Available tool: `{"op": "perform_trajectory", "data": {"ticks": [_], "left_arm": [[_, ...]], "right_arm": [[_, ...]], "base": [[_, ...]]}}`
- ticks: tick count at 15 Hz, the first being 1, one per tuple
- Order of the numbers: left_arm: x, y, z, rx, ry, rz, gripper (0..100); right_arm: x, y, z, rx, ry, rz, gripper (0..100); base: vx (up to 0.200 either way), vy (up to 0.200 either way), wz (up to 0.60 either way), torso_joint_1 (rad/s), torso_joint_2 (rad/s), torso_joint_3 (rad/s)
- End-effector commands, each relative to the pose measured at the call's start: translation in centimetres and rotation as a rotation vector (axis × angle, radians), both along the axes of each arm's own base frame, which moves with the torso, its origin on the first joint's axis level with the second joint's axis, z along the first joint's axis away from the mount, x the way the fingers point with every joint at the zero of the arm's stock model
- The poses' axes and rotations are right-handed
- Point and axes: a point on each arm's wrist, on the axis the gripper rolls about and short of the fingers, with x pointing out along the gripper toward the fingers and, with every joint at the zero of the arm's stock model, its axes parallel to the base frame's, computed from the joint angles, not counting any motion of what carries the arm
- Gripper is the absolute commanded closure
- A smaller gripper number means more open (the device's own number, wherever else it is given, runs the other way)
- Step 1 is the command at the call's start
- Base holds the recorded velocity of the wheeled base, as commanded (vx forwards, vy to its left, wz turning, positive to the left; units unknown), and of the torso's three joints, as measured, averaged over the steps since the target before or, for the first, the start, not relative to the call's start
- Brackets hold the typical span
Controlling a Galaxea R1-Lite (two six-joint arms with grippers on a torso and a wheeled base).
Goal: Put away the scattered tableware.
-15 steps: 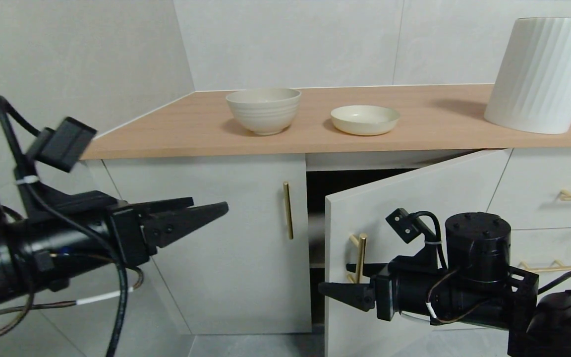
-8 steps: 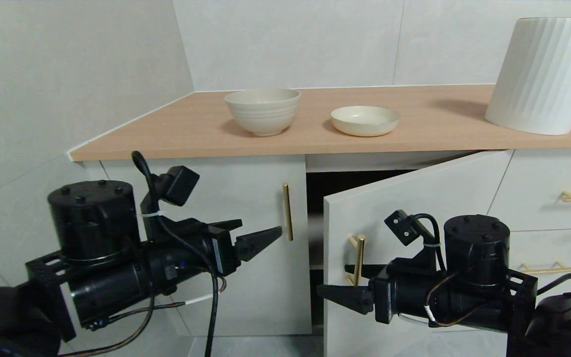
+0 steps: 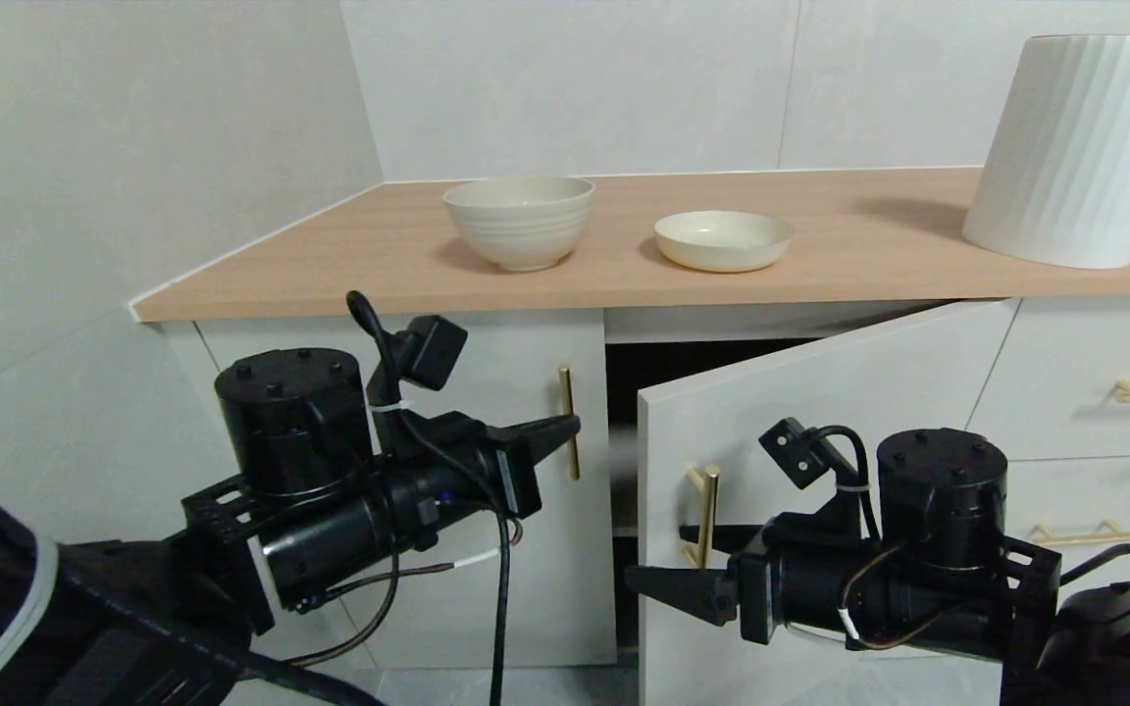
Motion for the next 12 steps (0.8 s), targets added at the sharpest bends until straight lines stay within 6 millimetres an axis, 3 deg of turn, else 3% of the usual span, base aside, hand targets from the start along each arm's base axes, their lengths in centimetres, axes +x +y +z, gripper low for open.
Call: {"op": "perform_trajectory", "data": {"ticks": [1, 3, 4, 6, 12], "left_arm": [[1.4, -1.1, -1.6, 0.021, 0.027, -0.034, 100], [1.7, -1.9, -4.2, 0.047, 0.076, -0.076, 100], [2.1, -3.3, -5.3, 0.044, 0.050, -0.103, 100], [2.4, -5.8, -5.3, 0.011, -0.014, -0.142, 100], [2.6, -6.4, -6.9, 0.003, -0.039, -0.136, 100]], "right_arm": [[-0.3, 0.3, -0.5, -0.008, 0.009, 0.014, 0], [-0.5, 0.2, -0.4, 0.010, -0.010, 0.017, 0], [-0.6, 0.1, -0.6, 0.006, -0.005, 0.017, 0], [-0.7, 0.0, -0.7, 0.004, -0.003, 0.019, 0], [-0.7, -0.1, -0.5, 0.008, -0.010, 0.015, 0]], "base": [[0.000, 0.000, 0.00, 0.000, 0.00, 0.000], [0.000, 0.000, 0.00, 0.000, 0.00, 0.000], [0.000, 0.000, 0.00, 0.000, 0.00, 0.000], [0.000, 0.000, 0.00, 0.000, 0.00, 0.000], [0.000, 0.000, 0.00, 0.000, 0.00, 0.000]]}}
